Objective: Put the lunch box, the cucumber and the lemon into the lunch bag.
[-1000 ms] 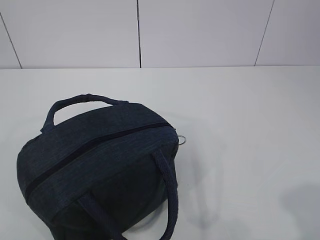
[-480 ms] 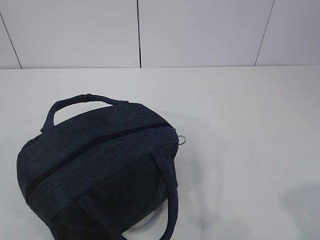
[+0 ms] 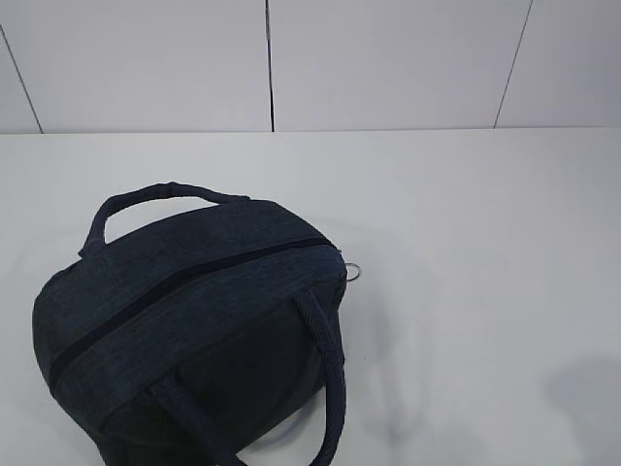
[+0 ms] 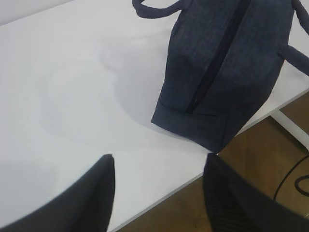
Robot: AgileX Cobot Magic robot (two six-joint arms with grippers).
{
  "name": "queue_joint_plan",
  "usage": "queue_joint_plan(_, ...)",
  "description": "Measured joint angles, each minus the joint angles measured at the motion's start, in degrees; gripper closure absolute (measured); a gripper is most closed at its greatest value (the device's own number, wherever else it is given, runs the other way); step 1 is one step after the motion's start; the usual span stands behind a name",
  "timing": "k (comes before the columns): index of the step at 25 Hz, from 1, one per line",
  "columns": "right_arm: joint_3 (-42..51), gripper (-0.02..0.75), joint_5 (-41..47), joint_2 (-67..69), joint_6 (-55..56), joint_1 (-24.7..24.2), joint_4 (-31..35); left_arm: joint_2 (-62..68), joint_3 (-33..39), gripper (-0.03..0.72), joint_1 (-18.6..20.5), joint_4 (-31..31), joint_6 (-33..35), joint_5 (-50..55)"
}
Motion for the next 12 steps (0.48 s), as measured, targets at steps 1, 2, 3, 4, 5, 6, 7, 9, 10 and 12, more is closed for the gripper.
queue_joint_plan(1, 0.00, 0.456, 0.00, 0.00, 0.00, 0.00, 0.00, 0.00, 0.00, 0.288, 0.00, 0.00, 0.00, 0.00)
queue_joint_plan(2, 0.00, 0.457, -0.10, 0.00, 0.00, 0.00, 0.00, 0.00, 0.00, 0.288, 0.00, 0.00, 0.00, 0.00)
queue_joint_plan(3, 0.00, 0.457, -0.10, 0.00, 0.00, 0.00, 0.00, 0.00, 0.00, 0.289, 0.00, 0.00, 0.00, 0.00)
queue_joint_plan(4, 0.00, 0.457, -0.10, 0.00, 0.00, 0.00, 0.00, 0.00, 0.00, 0.289, 0.00, 0.00, 0.00, 0.00)
queue_joint_plan(5, 0.00, 0.458, -0.10, 0.00, 0.00, 0.00, 0.00, 0.00, 0.00, 0.290, 0.00, 0.00, 0.00, 0.00)
queue_joint_plan(6, 0.00, 0.458, -0.10, 0.00, 0.00, 0.00, 0.00, 0.00, 0.00, 0.292, 0.00, 0.00, 0.00, 0.00)
queue_joint_plan(7, 0.00, 0.459, -0.10, 0.00, 0.00, 0.00, 0.00, 0.00, 0.00, 0.295, 0.10, 0.00, 0.00, 0.00)
queue_joint_plan(9, 0.00, 0.459, -0.10, 0.00, 0.00, 0.00, 0.00, 0.00, 0.00, 0.305, 0.93, 0.00, 0.00, 0.00)
queue_joint_plan(10, 0.00, 0.460, -0.10, 0.00, 0.00, 0.00, 0.00, 0.00, 0.00, 0.308, 1.61, 0.00, 0.00, -0.10)
queue_joint_plan(12, 0.00, 0.460, -0.10, 0.00, 0.00, 0.00, 0.00, 0.00, 0.00, 0.313, 3.90, 0.00, 0.00, -0.10)
